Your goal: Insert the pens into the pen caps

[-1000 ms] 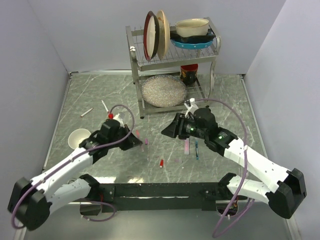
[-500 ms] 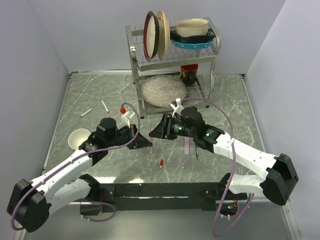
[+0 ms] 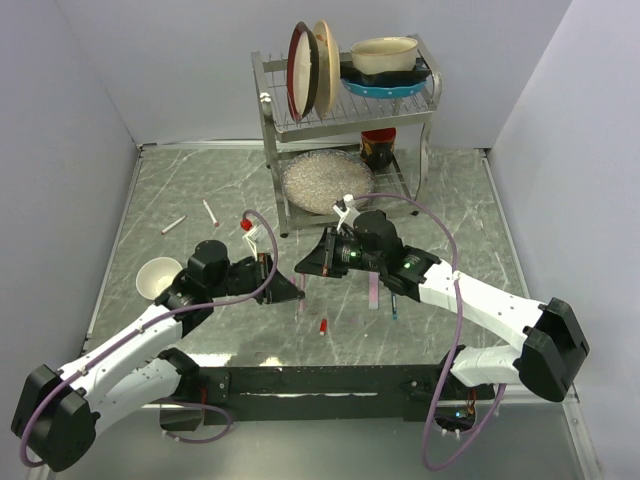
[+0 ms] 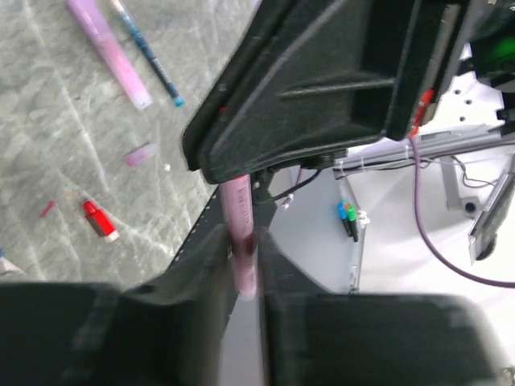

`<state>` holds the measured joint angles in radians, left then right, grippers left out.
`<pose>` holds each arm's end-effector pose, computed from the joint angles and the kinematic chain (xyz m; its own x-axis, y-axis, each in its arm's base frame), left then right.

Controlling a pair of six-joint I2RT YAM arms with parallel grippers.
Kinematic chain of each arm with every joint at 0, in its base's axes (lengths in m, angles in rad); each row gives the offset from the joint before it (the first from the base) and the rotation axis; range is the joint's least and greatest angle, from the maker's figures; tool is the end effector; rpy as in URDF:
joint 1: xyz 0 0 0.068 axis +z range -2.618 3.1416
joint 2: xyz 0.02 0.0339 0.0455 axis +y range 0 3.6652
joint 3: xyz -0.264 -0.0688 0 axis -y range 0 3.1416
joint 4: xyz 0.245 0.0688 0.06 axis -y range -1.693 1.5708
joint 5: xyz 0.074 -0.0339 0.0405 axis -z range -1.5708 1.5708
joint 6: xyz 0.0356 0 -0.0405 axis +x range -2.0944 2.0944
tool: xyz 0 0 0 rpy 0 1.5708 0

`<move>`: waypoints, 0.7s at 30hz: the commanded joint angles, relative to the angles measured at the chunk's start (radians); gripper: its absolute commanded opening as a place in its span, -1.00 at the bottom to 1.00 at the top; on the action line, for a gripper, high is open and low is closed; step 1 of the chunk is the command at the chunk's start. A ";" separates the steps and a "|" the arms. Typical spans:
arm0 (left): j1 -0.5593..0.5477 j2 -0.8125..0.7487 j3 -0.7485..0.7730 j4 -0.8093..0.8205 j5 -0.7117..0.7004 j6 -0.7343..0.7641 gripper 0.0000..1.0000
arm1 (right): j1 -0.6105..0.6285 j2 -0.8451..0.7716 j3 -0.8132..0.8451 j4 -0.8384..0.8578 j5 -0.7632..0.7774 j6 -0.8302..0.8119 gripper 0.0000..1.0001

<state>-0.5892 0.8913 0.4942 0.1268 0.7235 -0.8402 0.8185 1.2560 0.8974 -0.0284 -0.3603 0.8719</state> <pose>0.1534 -0.1309 0.2526 -0.8534 -0.1010 -0.5114 0.4665 0.2898 -0.8357 0.1877 0.2189 0.2942 -0.8598 0.1298 -0.4939 -0.3857 0.4690 0.7945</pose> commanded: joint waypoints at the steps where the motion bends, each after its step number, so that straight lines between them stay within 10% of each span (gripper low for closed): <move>1: -0.006 -0.008 -0.011 0.131 0.066 -0.013 -0.30 | 0.004 -0.040 -0.003 0.133 0.001 0.052 -1.00; 6: -0.006 0.008 -0.017 0.154 0.082 -0.017 -0.19 | 0.004 -0.056 -0.005 0.137 0.004 0.056 -1.00; 12: -0.006 0.015 -0.013 0.151 0.077 -0.011 -0.85 | 0.004 -0.049 -0.003 0.145 -0.019 0.047 -1.00; 17: -0.006 0.006 0.006 0.114 0.019 0.027 -0.98 | 0.004 -0.082 0.032 0.036 0.020 0.004 -0.18; 21: -0.003 -0.032 0.046 0.004 -0.117 0.104 -0.98 | 0.001 -0.185 0.025 -0.129 0.133 -0.095 0.00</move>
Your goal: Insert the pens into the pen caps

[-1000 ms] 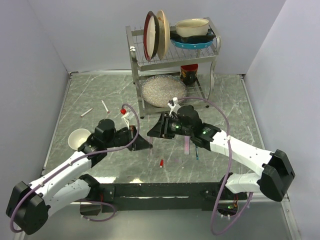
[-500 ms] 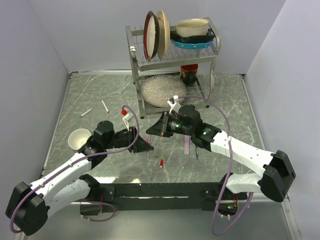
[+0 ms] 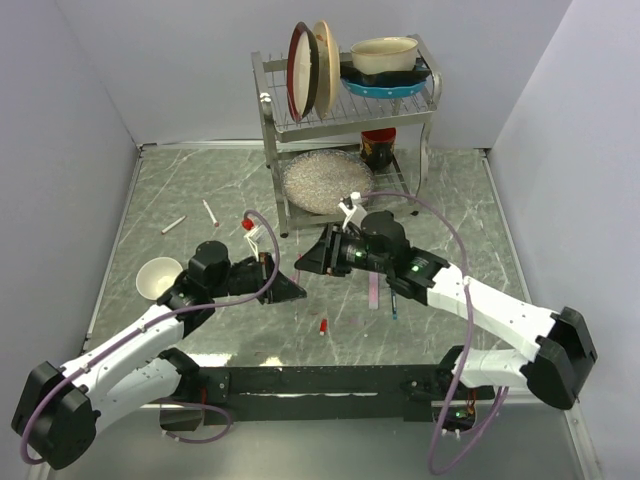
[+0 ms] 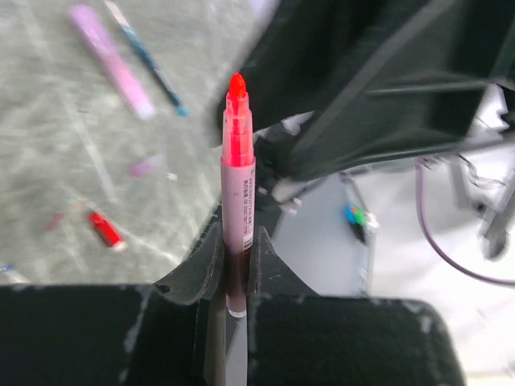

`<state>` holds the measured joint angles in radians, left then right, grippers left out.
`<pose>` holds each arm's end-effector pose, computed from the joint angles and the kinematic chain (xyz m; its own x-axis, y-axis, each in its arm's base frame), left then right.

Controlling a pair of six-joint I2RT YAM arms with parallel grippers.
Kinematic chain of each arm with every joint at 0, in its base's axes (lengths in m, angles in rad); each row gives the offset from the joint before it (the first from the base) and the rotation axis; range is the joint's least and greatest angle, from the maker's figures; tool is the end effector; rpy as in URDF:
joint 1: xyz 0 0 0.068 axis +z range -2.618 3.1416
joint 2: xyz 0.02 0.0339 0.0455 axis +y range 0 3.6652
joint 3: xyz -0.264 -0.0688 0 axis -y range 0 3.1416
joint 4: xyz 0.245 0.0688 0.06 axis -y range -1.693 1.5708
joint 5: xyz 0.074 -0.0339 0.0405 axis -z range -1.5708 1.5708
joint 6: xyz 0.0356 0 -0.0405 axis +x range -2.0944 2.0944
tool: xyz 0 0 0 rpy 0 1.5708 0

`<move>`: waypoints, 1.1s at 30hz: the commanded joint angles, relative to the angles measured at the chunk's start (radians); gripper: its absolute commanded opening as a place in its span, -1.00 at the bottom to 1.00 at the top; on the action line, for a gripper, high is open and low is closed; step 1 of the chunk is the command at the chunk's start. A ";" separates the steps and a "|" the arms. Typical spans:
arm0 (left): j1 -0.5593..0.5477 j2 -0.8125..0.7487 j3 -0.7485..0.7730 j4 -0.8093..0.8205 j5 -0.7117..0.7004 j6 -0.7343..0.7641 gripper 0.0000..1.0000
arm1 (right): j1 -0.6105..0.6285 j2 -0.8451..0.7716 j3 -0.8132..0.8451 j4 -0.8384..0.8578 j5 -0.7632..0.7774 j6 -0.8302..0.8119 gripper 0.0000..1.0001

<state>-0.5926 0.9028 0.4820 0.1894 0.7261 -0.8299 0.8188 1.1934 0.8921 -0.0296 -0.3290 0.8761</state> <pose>0.1548 -0.1327 0.2524 -0.8321 -0.1049 -0.5446 0.5033 0.2695 -0.8210 0.1804 0.2097 0.3085 -0.8334 0.1733 -0.5248 -0.4056 0.4533 0.7938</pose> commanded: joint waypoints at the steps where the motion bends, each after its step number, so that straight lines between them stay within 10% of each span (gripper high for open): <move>1: 0.002 -0.057 0.058 -0.064 -0.164 0.101 -0.98 | -0.001 -0.167 0.025 -0.157 0.158 -0.117 0.02; 8: 0.014 -0.125 0.122 -0.186 -0.336 0.184 -0.98 | -0.024 -0.212 0.037 -0.521 0.450 0.027 -0.05; 15: 0.014 -0.156 0.211 -0.350 -0.363 0.264 -0.98 | -0.055 -0.147 -0.034 -0.901 0.461 0.744 -0.13; 33: 0.013 -0.390 0.219 -0.499 -0.416 0.364 -0.98 | -0.050 0.110 -0.153 -0.764 0.334 1.098 -0.11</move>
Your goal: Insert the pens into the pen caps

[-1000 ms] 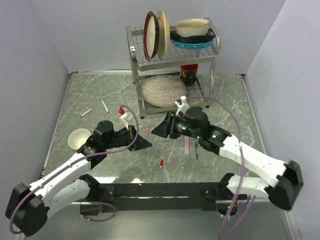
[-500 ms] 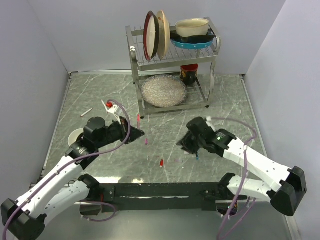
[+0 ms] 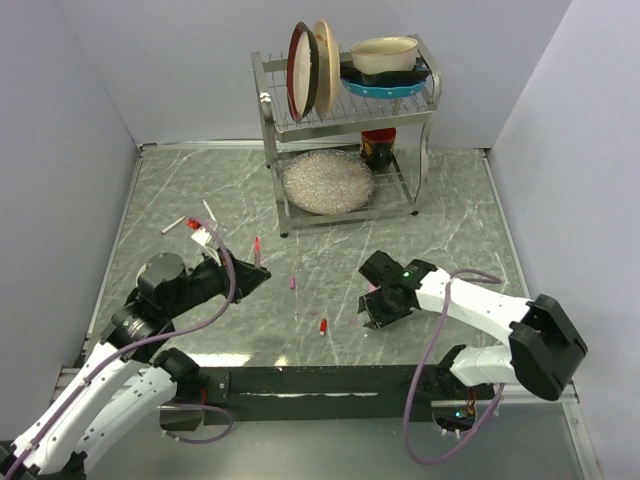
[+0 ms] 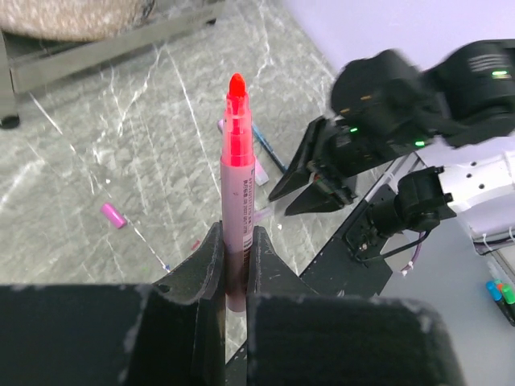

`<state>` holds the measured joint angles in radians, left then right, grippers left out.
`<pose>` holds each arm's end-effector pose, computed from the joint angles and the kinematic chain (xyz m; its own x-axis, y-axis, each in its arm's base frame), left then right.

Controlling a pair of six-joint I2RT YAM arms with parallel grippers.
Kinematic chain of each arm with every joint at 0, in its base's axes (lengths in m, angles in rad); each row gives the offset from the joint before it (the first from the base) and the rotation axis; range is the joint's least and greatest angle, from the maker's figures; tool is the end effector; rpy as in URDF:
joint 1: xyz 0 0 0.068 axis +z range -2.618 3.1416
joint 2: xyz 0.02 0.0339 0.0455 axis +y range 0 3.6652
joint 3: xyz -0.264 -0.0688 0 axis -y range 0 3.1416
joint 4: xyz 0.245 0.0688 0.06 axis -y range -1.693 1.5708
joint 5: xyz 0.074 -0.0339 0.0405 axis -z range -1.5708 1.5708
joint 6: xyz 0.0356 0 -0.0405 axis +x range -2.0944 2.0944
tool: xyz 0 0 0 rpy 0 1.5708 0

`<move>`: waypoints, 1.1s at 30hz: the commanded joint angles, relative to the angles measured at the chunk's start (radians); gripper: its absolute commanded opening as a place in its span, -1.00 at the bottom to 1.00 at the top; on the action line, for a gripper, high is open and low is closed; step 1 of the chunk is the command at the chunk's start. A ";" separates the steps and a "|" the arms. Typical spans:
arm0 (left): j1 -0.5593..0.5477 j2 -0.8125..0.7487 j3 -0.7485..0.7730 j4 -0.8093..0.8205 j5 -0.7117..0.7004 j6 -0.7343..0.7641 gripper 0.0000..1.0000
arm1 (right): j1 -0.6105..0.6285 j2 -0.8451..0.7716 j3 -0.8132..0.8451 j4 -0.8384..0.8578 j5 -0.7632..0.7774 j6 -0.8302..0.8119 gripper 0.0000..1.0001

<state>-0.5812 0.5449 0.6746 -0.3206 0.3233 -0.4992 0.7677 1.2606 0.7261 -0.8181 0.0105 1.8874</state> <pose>0.1068 -0.0837 0.3211 -0.5133 -0.2059 -0.8332 0.6100 0.5953 -0.5230 0.1474 0.1418 0.1847 -0.4397 0.8963 0.0577 0.8832 0.4198 0.2089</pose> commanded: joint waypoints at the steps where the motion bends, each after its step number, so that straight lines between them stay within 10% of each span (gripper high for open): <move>1: 0.001 -0.037 0.029 0.003 -0.018 0.036 -0.98 | 0.001 0.051 0.016 0.028 0.002 0.091 -0.11; 23: 0.001 -0.092 0.025 0.014 0.014 0.047 -0.98 | 0.004 0.201 0.036 0.043 -0.004 0.128 -0.13; 33: 0.001 -0.106 0.023 0.009 -0.006 0.047 -0.98 | 0.010 0.267 0.042 0.045 -0.007 0.096 -0.45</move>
<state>-0.5812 0.4538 0.6746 -0.3275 0.3237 -0.4648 0.7696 1.4948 0.7666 -0.7704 -0.0246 1.9736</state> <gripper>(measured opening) 0.106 0.288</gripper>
